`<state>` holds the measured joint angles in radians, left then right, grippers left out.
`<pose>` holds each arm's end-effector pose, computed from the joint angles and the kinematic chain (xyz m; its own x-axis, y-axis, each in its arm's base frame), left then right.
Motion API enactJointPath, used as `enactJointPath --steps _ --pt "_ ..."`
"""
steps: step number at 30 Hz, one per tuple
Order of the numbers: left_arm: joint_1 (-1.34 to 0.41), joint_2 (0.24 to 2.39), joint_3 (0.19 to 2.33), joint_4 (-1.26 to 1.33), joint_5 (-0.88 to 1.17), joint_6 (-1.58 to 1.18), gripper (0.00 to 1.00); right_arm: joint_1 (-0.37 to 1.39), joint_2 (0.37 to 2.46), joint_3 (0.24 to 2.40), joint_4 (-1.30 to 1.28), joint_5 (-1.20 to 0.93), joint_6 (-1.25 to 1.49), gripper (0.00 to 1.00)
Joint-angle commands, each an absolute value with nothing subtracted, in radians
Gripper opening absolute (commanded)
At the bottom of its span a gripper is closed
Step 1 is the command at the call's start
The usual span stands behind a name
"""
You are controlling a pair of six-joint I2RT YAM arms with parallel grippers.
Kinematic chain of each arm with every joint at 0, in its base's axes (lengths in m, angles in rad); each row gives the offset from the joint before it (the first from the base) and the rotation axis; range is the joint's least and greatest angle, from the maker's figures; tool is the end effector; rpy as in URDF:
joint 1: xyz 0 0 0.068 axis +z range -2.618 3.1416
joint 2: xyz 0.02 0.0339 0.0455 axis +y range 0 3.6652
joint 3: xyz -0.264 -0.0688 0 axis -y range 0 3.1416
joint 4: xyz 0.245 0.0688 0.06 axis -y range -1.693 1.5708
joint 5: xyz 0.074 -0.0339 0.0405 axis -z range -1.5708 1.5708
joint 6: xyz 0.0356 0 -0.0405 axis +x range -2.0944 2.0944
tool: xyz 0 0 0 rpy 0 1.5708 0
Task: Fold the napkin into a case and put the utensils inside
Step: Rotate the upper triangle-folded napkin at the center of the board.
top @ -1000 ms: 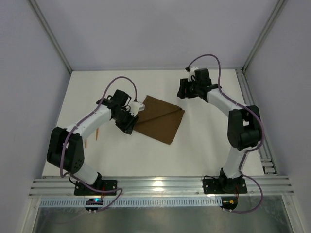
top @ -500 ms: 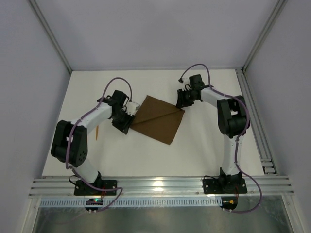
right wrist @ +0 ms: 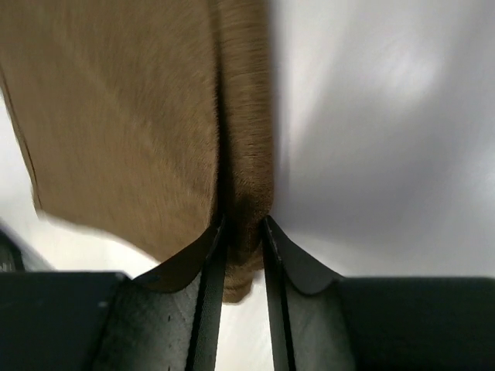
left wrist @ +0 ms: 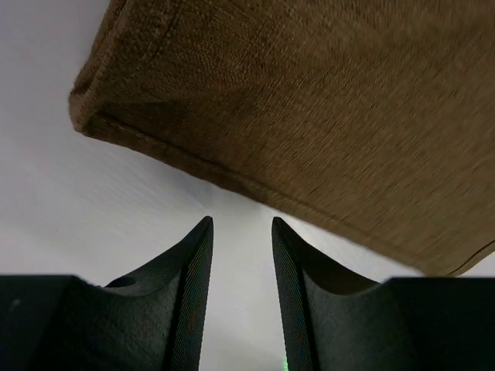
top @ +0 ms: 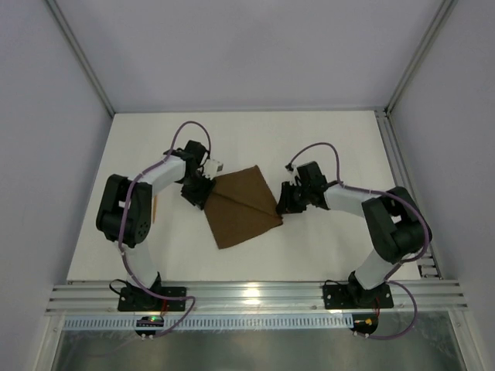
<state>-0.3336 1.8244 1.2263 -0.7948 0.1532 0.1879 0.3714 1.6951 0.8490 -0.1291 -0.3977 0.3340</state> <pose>0.3212 -0.1171 0.1732 -0.8484 0.4894 -0.2019 0.5167 0.8485 -0.1145 0.2932 0.1290 0.1434 -0.9048 -0.0280 -0.4249 -0.2545 0.8356 0.4868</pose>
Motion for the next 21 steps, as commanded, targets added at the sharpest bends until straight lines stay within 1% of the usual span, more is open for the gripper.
enactJointPath --steps 1,4,6,7,8,10,13,14,15,16,17,18,19,20,21 --pt "-0.302 1.857 1.285 -0.759 0.107 0.160 0.38 0.561 1.603 0.694 -0.068 -0.359 0.515 0.30" --pt "-0.262 1.897 1.324 -0.755 0.097 0.161 0.38 0.676 1.527 0.658 -0.084 -0.364 0.568 0.36" --pt "-0.242 1.916 1.350 -0.747 0.062 0.166 0.38 0.689 1.496 0.673 -0.139 -0.373 0.543 0.39" --pt "-0.241 1.925 1.357 -0.744 0.055 0.175 0.38 0.687 1.470 0.687 -0.162 -0.355 0.520 0.42" --pt "-0.239 1.939 1.374 -0.739 0.049 0.181 0.38 0.687 1.457 0.705 -0.237 -0.315 0.487 0.43" --pt "-0.239 1.951 1.391 -0.735 0.044 0.184 0.38 0.674 1.439 0.776 -0.308 -0.217 0.372 0.46" --pt "-0.239 1.968 1.423 -0.741 0.078 0.170 0.38 0.635 1.390 0.883 -0.393 0.024 0.258 0.48" --pt "-0.239 1.973 1.436 -0.749 0.095 0.170 0.38 0.637 1.338 0.902 -0.384 0.208 0.233 0.52" --pt "-0.239 1.980 1.437 -0.755 0.116 0.166 0.38 0.637 1.303 0.916 -0.361 0.291 0.206 0.55" --pt "-0.241 1.982 1.440 -0.759 0.138 0.164 0.38 0.637 1.263 0.910 -0.324 0.366 0.174 0.59" --pt "-0.241 1.982 1.439 -0.767 0.165 0.160 0.38 0.637 1.221 0.898 -0.210 0.426 0.102 0.65" --pt "-0.244 1.982 1.437 -0.772 0.176 0.158 0.38 0.634 1.134 0.852 -0.130 0.492 0.057 0.81" --pt "-0.248 1.980 1.436 -0.775 0.184 0.158 0.38 0.627 1.097 0.816 0.058 0.505 0.023 0.95" --pt "-0.250 1.979 1.436 -0.787 0.204 0.158 0.38 0.621 1.060 0.783 0.137 0.506 0.009 0.99" --pt "-0.252 1.976 1.434 -0.793 0.210 0.156 0.38 0.606 1.010 0.731 0.200 0.445 0.020 0.99"
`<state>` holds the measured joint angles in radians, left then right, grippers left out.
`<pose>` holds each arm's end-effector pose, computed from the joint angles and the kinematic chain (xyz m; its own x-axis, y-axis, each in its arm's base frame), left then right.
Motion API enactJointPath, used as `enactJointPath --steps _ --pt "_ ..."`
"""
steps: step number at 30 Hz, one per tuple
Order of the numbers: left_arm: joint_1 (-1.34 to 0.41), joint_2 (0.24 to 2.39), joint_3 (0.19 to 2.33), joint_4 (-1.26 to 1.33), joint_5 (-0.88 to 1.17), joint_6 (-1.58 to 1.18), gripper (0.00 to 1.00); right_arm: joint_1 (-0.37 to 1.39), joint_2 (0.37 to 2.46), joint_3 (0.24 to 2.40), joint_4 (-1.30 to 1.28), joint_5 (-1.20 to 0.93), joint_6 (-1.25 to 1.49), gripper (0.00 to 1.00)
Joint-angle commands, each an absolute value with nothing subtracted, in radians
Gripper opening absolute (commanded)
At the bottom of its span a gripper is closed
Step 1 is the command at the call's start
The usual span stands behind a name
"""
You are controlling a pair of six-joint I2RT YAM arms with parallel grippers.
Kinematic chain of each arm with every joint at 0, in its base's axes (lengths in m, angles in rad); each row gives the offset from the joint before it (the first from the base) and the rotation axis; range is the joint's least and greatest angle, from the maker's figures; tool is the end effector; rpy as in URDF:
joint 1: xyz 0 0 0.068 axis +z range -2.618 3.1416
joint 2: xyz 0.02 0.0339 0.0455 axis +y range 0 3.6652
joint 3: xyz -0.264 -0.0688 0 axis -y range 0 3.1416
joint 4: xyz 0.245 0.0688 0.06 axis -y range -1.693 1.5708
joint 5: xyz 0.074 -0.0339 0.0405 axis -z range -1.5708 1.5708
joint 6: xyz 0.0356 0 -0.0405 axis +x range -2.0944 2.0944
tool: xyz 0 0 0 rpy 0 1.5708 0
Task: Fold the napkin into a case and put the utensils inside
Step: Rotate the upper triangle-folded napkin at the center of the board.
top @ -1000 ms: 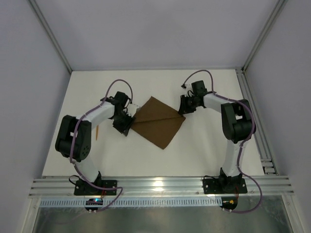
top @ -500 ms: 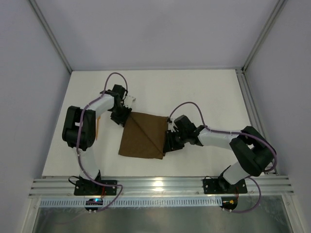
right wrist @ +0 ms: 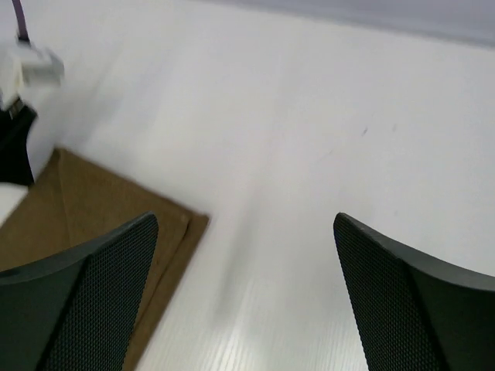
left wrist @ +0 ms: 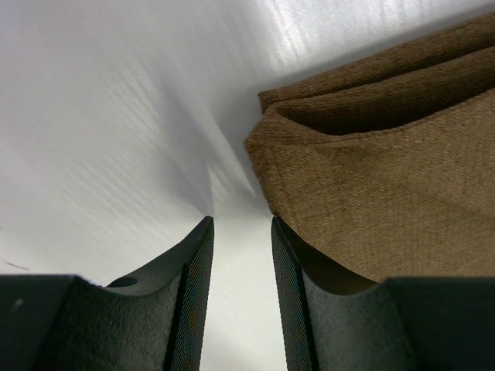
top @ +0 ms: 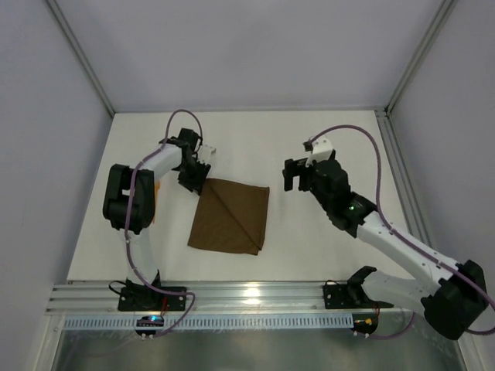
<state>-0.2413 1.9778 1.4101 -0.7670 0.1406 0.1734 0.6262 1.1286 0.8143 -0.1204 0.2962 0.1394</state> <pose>0.3764 -0.0978 0.1686 -0.8836 0.3934 -0.2539 0.4273 0.8992 -0.0938 0.2140 0.1420 0.2879 -0.3860 -0.1152 -0.9153 -0.2953 0.9554 0.0043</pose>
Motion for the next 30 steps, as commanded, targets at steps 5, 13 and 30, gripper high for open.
enactJointPath --steps 5,13,30 --pt "-0.252 1.945 1.405 -0.816 0.230 0.156 0.38 0.425 1.098 0.808 0.076 -0.006 0.184 0.99" --pt "-0.276 2.009 1.426 -0.793 0.106 0.150 0.28 0.423 1.428 0.916 -0.061 -0.254 0.225 0.81" --pt "-0.374 2.207 1.735 -0.807 0.069 0.149 0.02 0.411 1.865 1.104 -0.136 -0.379 0.236 0.71"
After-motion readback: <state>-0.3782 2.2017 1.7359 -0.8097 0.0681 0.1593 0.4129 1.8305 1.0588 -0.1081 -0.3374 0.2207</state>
